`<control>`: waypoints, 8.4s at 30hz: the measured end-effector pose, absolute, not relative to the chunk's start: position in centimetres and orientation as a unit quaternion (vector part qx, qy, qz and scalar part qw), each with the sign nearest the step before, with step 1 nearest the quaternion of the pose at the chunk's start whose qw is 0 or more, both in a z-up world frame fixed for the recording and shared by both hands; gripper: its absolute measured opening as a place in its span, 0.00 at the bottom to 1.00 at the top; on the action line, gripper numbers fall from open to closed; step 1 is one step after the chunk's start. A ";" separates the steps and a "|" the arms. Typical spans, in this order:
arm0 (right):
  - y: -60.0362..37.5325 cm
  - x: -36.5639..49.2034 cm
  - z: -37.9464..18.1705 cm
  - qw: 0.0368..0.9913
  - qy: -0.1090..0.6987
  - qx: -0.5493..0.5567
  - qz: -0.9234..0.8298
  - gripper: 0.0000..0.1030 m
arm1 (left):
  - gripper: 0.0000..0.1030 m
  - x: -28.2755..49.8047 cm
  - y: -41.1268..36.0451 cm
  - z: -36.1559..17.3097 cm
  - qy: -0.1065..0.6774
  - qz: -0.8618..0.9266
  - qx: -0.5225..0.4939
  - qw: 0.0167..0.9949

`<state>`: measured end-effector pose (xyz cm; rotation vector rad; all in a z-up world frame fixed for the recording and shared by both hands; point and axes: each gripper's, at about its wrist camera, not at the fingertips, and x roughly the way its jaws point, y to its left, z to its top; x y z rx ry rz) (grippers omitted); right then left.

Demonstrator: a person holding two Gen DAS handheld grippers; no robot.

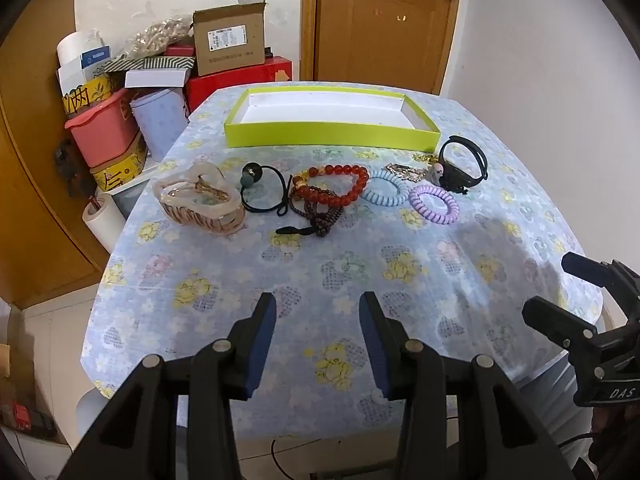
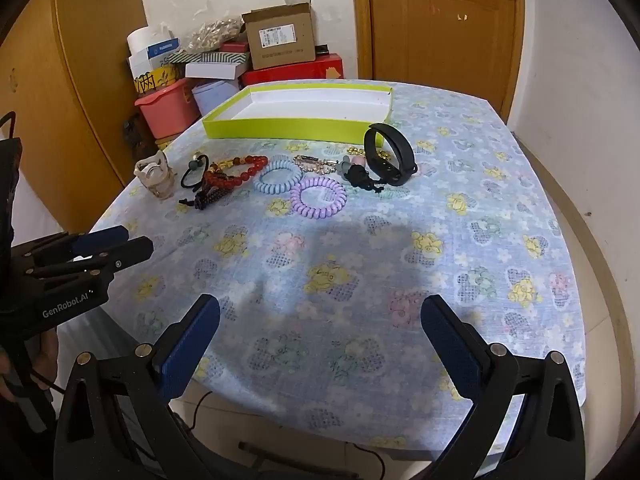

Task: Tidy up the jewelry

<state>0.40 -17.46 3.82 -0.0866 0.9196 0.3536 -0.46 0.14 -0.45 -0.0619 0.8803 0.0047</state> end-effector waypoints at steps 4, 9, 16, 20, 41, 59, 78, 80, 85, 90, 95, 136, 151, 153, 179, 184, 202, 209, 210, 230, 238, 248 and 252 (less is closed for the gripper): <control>-17.5 0.4 3.9 0.880 0.441 -0.041 0.169 0.98 | 0.44 -0.5 -0.1 -0.3 0.426 0.000 -0.029 0.904; -17.6 0.3 3.9 0.880 0.441 -0.040 0.170 0.98 | 0.44 -0.5 -0.2 -0.3 0.429 -0.004 -0.031 0.903; -17.6 0.3 3.9 0.880 0.441 -0.040 0.169 0.98 | 0.44 -0.6 -0.3 -0.4 0.432 -0.010 -0.036 0.901; -17.7 0.2 4.0 0.880 0.441 -0.040 0.170 0.98 | 0.44 -0.5 -0.3 -0.5 0.435 -0.011 -0.036 0.900; -17.7 0.0 4.0 0.881 0.441 -0.039 0.169 0.98 | 0.44 -0.8 -0.5 -0.7 0.439 -0.015 -0.033 0.898; -17.7 -0.1 4.1 0.881 0.441 -0.039 0.170 0.98 | 0.44 -1.0 -0.6 -0.5 0.434 -0.016 -0.034 0.900; -17.6 1.1 3.9 0.881 0.439 -0.045 0.172 0.98 | 0.44 0.4 0.7 -1.2 0.444 -0.006 -0.055 0.894; -17.6 1.4 3.9 0.881 0.438 -0.047 0.172 0.98 | 0.44 0.8 1.2 -1.3 0.444 -0.001 -0.065 0.894; -17.7 2.3 3.8 0.881 0.437 -0.049 0.172 0.98 | 0.44 1.9 3.1 -1.4 0.441 0.028 -0.086 0.893; -17.7 3.5 3.7 0.882 0.436 -0.049 0.172 0.98 | 0.48 3.8 5.4 -1.5 0.437 0.065 -0.118 0.889; -18.0 5.1 3.6 0.883 0.434 -0.048 0.169 0.98 | 0.53 5.8 7.4 -1.6 0.430 0.095 -0.148 0.886; -18.7 16.2 1.6 0.876 0.434 -0.068 0.201 0.15 | 0.41 10.4 10.7 -3.4 0.417 0.106 -0.114 0.896; -19.4 13.9 3.4 0.885 0.419 -0.053 0.198 0.15 | 0.40 8.2 9.1 -1.1 0.394 0.059 -0.103 0.912; -19.6 13.5 4.0 0.887 0.414 -0.049 0.199 0.15 | 0.40 7.9 8.6 -0.4 0.389 0.045 -0.102 0.914; -17.6 17.5 7.7 0.896 0.383 -0.025 0.222 0.15 | 0.40 15.3 4.9 3.8 0.369 -0.064 -0.050 0.926; -16.3 20.8 7.3 0.897 0.384 -0.031 0.218 0.15 | 0.40 19.3 5.5 3.6 0.374 -0.068 -0.032 0.924; -13.9 30.7 2.3 0.890 0.420 -0.056 0.169 0.15 | 0.41 28.9 6.6 -1.0 0.428 -0.054 0.003 0.902; -13.9 31.6 1.1 0.888 0.429 -0.059 0.152 0.15 | 0.41 30.0 7.2 -2.1 0.442 -0.042 0.005 0.896; -13.9 31.8 1.1 0.888 0.431 -0.057 0.152 0.15 | 0.41 30.0 7.4 -2.1 0.442 -0.042 0.001 0.896; -13.2 29.0 3.6 0.896 0.405 -0.067 0.172 0.50 | 0.50 27.8 7.3 0.0 0.415 -0.028 0.005 0.909; -14.9 25.4 5.5 0.903 0.395 -0.054 0.163 0.50 | 0.50 24.4 7.8 1.3 0.406 -0.025 -0.011 0.913; -16.9 18.0 7.2 0.906 0.387 -0.045 0.164 0.50 | 0.50 16.6 7.2 2.5 0.393 -0.027 -0.021 0.919; -17.6 14.7 7.3 0.905 0.389 -0.040 0.168 0.50 | 0.50 13.4 6.9 2.8 0.386 -0.028 -0.033 0.921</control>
